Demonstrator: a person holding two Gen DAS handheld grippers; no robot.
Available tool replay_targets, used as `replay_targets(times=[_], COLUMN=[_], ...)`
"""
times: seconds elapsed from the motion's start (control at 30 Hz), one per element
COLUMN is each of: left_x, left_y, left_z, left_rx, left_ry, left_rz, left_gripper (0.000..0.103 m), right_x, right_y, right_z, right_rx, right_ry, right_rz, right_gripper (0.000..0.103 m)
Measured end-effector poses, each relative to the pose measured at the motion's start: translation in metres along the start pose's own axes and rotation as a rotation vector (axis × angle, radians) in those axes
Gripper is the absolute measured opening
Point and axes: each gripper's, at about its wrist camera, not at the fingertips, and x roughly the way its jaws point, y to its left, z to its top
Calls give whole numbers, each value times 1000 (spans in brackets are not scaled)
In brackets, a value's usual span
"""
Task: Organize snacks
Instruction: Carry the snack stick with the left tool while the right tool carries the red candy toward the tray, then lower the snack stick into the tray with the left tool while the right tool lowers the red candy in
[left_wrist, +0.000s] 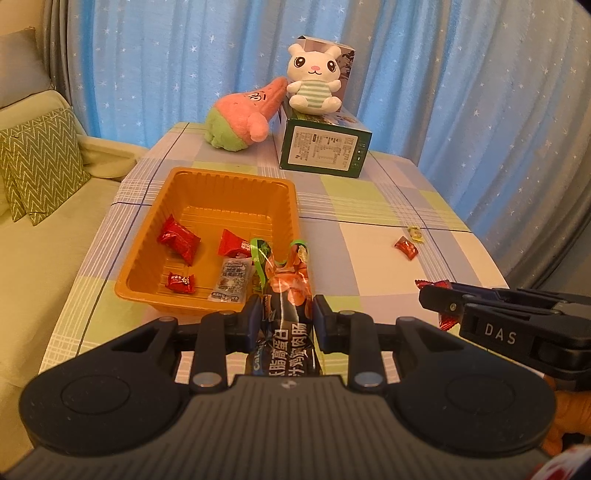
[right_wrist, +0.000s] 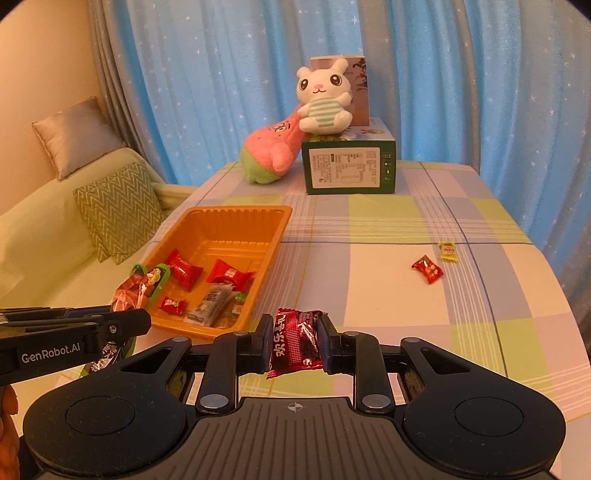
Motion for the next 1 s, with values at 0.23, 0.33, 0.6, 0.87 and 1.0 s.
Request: replay_targets(times=[0.23,0.33,0.6,0.87,1.0], left_x=[-4,-5,-6,-1,4], left_y=[3,5,14,24,29], left_z=[2,3,6,11,13], left_rx=[-1,-4,-11,-18,-18], left_ry=[-5,-7,-9,-8,-4], left_rz=[6,10,26,42,48], left_gripper=[26,26,26,26,26], right_x=[2,4,12,24,31], right_y=[5,7,14,23,26], right_z=[1,2,3,7,9], right_rx=[-2,-4,-13,-26,-28], right_ry=[0,1,8,17,23], right_rz=[5,10,24,39,46], right_gripper=[26,26,26,26,26])
